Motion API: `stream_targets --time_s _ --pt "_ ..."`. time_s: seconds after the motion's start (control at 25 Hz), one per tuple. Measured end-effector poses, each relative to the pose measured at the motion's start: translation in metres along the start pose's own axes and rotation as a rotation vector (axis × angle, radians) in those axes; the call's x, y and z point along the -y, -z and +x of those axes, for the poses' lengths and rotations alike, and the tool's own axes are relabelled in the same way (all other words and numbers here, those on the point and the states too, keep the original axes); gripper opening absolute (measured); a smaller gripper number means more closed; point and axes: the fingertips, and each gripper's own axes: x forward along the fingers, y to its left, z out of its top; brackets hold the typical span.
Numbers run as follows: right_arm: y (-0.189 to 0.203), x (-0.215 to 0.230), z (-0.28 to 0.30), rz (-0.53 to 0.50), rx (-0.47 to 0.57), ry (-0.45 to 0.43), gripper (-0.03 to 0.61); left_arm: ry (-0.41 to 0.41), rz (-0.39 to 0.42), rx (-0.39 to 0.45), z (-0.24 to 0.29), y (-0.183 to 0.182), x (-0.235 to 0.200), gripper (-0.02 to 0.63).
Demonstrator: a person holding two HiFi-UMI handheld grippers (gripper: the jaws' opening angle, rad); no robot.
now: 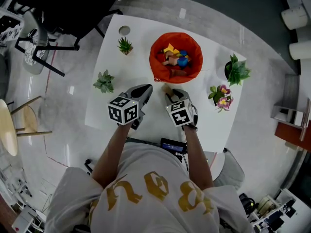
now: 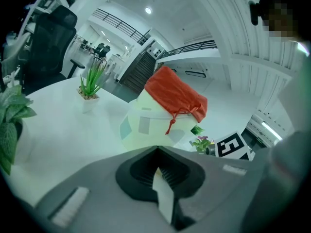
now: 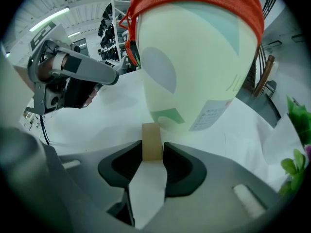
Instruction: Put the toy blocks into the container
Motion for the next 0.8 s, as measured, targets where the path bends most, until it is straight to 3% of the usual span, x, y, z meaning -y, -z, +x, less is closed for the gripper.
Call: stream_targets --time_s 0.4,0.8 --pt "0.008 -0.006 -0.009 -0.004 0.001 -0.002 0.166 0.01 0.012 0.017 -0.005 -0.002 0.008 0.0" --pt "0.003 -0.013 -0.033 0.047 0.065 0.006 0.166 0.013 0.019 0.055 -0.015 -0.008 0.017 0.0"
